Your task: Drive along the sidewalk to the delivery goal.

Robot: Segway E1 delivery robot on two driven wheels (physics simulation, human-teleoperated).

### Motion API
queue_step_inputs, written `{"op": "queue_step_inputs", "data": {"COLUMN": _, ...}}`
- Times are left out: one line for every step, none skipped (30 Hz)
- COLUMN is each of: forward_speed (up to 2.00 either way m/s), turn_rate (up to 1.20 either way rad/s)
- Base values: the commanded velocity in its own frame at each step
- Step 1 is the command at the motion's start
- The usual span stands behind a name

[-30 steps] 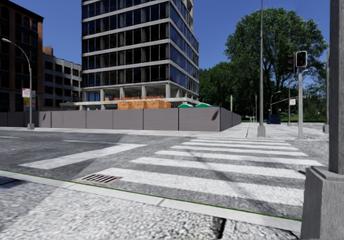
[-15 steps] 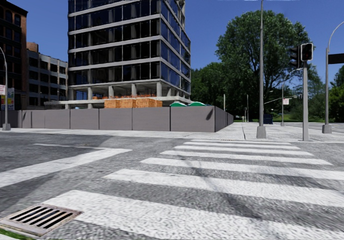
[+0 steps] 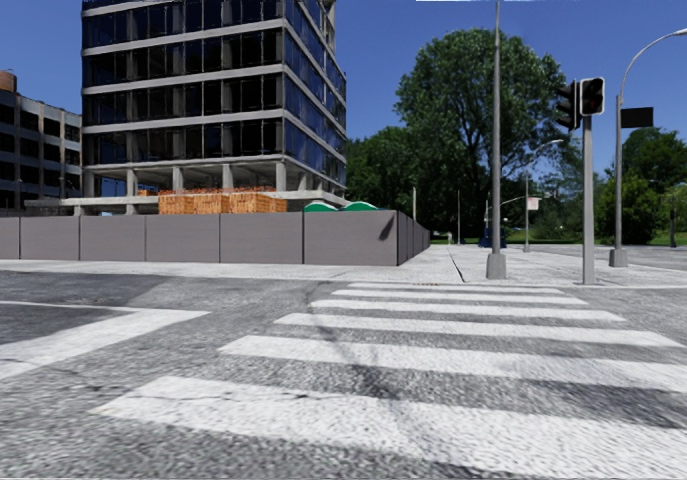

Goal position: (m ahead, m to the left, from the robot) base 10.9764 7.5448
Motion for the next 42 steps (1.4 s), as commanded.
{"op": "queue_step_inputs", "data": {"forward_speed": 1.54, "turn_rate": -0.32}}
{"op": "queue_step_inputs", "data": {"forward_speed": 1.54, "turn_rate": -0.32}}
{"op": "queue_step_inputs", "data": {"forward_speed": 1.54, "turn_rate": -0.32}}
{"op": "queue_step_inputs", "data": {"forward_speed": 1.54, "turn_rate": -0.32}}
{"op": "queue_step_inputs", "data": {"forward_speed": 1.54, "turn_rate": -0.32}}
{"op": "queue_step_inputs", "data": {"forward_speed": 1.54, "turn_rate": -0.32}}
{"op": "queue_step_inputs", "data": {"forward_speed": 1.54, "turn_rate": -0.31}}
{"op": "queue_step_inputs", "data": {"forward_speed": 1.54, "turn_rate": -0.31}}
{"op": "queue_step_inputs", "data": {"forward_speed": 1.54, "turn_rate": -0.3}}
{"op": "queue_step_inputs", "data": {"forward_speed": 1.54, "turn_rate": -0.29}}
{"op": "queue_step_inputs", "data": {"forward_speed": 1.54, "turn_rate": -0.29}}
{"op": "queue_step_inputs", "data": {"forward_speed": 1.54, "turn_rate": -0.29}}
{"op": "queue_step_inputs", "data": {"forward_speed": 1.54, "turn_rate": -0.29}}
{"op": "queue_step_inputs", "data": {"forward_speed": 1.54, "turn_rate": -0.28}}
{"op": "queue_step_inputs", "data": {"forward_speed": 1.54, "turn_rate": -0.26}}
{"op": "queue_step_inputs", "data": {"forward_speed": 1.54, "turn_rate": -0.26}}
{"op": "queue_step_inputs", "data": {"forward_speed": 1.54, "turn_rate": -0.25}}
{"op": "queue_step_inputs", "data": {"forward_speed": 1.54, "turn_rate": -0.25}}
{"op": "queue_step_inputs", "data": {"forward_speed": 1.54, "turn_rate": -0.25}}
{"op": "queue_step_inputs", "data": {"forward_speed": 1.54, "turn_rate": -0.25}}
{"op": "queue_step_inputs", "data": {"forward_speed": 1.54, "turn_rate": -0.25}}
{"op": "queue_step_inputs", "data": {"forward_speed": 2.0, "turn_rate": -0.24}}
{"op": "queue_step_inputs", "data": {"forward_speed": 2.0, "turn_rate": -0.24}}
{"op": "queue_step_inputs", "data": {"forward_speed": 2.0, "turn_rate": -0.24}}
{"op": "queue_step_inputs", "data": {"forward_speed": 2.0, "turn_rate": -0.24}}
{"op": "queue_step_inputs", "data": {"forward_speed": 2.0, "turn_rate": -0.23}}
{"op": "queue_step_inputs", "data": {"forward_speed": 2.0, "turn_rate": -0.23}}
{"op": "queue_step_inputs", "data": {"forward_speed": 2.0, "turn_rate": -0.23}}
{"op": "queue_step_inputs", "data": {"forward_speed": 2.0, "turn_rate": -0.23}}
{"op": "queue_step_inputs", "data": {"forward_speed": 2.0, "turn_rate": -0.23}}
{"op": "queue_step_inputs", "data": {"forward_speed": 2.0, "turn_rate": -0.23}}
{"op": "queue_step_inputs", "data": {"forward_speed": 2.0, "turn_rate": -0.23}}
{"op": "queue_step_inputs", "data": {"forward_speed": 2.0, "turn_rate": -0.23}}
{"op": "queue_step_inputs", "data": {"forward_speed": 2.0, "turn_rate": -0.23}}
{"op": "queue_step_inputs", "data": {"forward_speed": 2.0, "turn_rate": -0.23}}
{"op": "queue_step_inputs", "data": {"forward_speed": 2.0, "turn_rate": -0.23}}
{"op": "queue_step_inputs", "data": {"forward_speed": 2.0, "turn_rate": -0.23}}
{"op": "queue_step_inputs", "data": {"forward_speed": 2.0, "turn_rate": -0.23}}
{"op": "queue_step_inputs", "data": {"forward_speed": 2.0, "turn_rate": -0.23}}
{"op": "queue_step_inputs", "data": {"forward_speed": 2.0, "turn_rate": -0.23}}
{"op": "queue_step_inputs", "data": {"forward_speed": 2.0, "turn_rate": -0.23}}
{"op": "queue_step_inputs", "data": {"forward_speed": 2.0, "turn_rate": -0.23}}
